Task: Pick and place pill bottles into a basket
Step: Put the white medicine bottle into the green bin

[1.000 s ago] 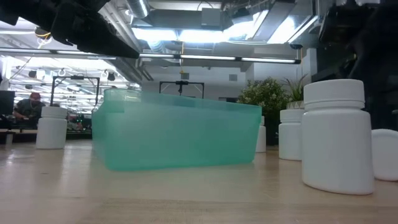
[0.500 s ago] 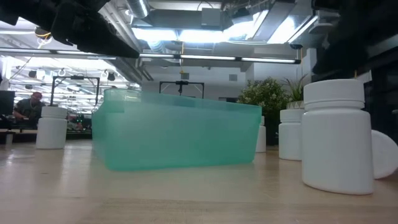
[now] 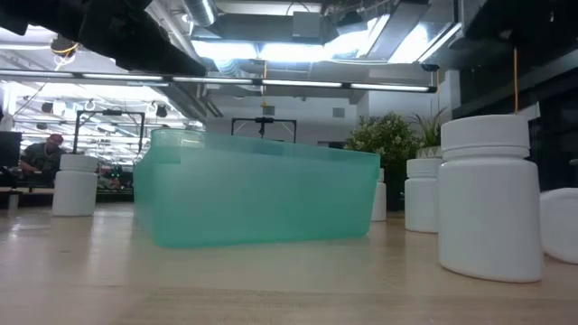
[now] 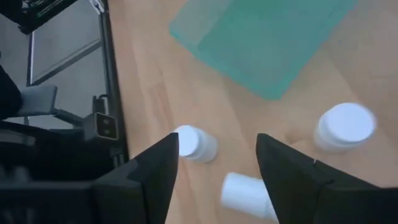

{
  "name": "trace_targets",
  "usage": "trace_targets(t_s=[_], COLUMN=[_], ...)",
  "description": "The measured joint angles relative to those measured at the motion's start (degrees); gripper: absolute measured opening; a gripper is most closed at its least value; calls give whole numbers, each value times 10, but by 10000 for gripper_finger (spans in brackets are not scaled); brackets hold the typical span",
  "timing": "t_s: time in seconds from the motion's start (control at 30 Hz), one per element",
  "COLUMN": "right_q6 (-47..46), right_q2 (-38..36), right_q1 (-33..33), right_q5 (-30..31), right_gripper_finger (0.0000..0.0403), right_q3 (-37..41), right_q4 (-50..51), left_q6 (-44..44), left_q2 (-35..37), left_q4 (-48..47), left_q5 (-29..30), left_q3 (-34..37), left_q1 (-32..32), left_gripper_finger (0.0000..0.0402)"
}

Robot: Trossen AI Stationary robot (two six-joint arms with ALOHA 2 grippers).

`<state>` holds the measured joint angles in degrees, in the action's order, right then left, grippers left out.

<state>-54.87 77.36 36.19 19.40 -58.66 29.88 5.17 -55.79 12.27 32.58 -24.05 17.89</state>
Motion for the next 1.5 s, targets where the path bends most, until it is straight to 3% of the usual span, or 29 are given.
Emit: trace_targets(t_s=[0.2, 0.43, 0.67, 0.83, 1.03, 1.5], right_q6=[-71, -233, -388, -465, -468, -467], right_q2=[100, 210, 257, 278, 304, 332], right_q1=[33, 70, 106, 119, 120, 74], right_q5=[-9, -22, -29, -31, -30, -30], right_gripper_finger=[208, 207, 207, 207, 207, 207], right_q3=[-124, -277, -368, -367, -367, -367], right_q4=[117, 320, 385, 408, 436, 436], left_q6=[69, 67, 77, 97, 147, 151], left_q2=[0, 0, 0, 0, 0, 0], left_q4=[0, 0, 0, -2, -1, -1], left_q5=[0, -1, -1, -1, 0, 24], left_q3=[0, 0, 0, 0, 0, 0], left_q1=[0, 0, 0, 0, 0, 0], left_gripper_finger=[4, 4, 4, 4, 4, 4])
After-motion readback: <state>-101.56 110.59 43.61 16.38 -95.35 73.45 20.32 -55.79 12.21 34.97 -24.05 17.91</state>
